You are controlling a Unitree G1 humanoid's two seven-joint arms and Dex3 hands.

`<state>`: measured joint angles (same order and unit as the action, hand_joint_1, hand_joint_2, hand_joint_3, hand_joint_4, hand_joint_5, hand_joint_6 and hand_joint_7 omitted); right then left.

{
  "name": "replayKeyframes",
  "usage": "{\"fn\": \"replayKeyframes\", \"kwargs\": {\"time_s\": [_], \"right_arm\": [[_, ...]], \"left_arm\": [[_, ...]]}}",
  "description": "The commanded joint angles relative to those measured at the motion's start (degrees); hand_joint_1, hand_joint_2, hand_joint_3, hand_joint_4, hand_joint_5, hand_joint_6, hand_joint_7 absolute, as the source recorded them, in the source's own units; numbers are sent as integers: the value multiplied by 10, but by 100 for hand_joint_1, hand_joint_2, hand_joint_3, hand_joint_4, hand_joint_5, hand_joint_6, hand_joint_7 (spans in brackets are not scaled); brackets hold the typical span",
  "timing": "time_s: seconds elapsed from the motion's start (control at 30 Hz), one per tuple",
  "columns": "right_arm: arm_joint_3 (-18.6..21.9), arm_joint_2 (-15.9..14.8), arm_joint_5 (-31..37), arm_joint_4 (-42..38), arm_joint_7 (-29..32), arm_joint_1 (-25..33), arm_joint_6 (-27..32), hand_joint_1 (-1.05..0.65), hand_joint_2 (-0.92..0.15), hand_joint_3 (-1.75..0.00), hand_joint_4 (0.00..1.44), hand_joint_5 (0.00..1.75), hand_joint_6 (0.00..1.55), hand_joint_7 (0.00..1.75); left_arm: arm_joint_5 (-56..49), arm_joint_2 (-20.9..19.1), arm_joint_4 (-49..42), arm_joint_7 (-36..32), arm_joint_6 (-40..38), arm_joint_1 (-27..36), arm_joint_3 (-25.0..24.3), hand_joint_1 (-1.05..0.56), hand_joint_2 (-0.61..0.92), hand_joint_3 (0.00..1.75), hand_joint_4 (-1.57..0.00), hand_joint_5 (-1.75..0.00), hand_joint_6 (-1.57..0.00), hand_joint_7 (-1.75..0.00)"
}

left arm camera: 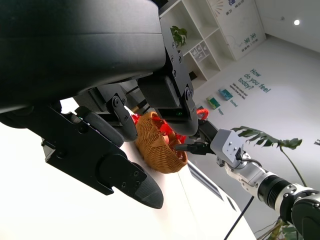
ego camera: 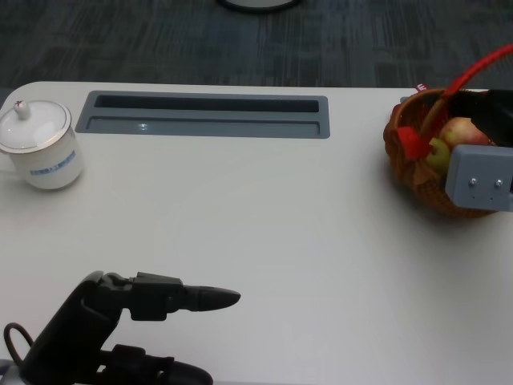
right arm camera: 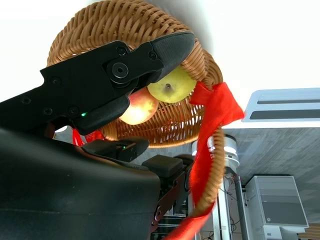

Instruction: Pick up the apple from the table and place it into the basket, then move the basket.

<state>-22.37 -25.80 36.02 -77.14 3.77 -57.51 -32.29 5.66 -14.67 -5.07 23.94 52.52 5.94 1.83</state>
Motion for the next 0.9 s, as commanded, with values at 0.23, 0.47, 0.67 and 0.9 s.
{"fn": "replayKeyframes", "kwargs": {"time_s": [0.23,0.47,0.67,0.9], "right_arm": [[22,-25,-27,16,-24,15,-18,-102,-82,0,21,0,14,1],[56,-46,-79,32,-122,28,-37,-92,-78,0,34,4,29,4],[89,-65,-127,58,-194,60,-58,-85,-75,0,38,2,35,2],[112,-87,-157,89,-213,117,-83,-84,-75,0,37,0,34,0]], "left_arm": [[10,-11,-5,2,8,-2,0,-41,68,0,-104,0,-95,0],[12,-11,-5,3,11,-5,2,-41,68,0,-104,0,-95,0],[20,-14,-13,7,16,-11,7,-41,67,0,-104,0,-95,0],[20,-17,-11,5,15,-12,10,-41,67,0,-103,0,-95,0]]}}
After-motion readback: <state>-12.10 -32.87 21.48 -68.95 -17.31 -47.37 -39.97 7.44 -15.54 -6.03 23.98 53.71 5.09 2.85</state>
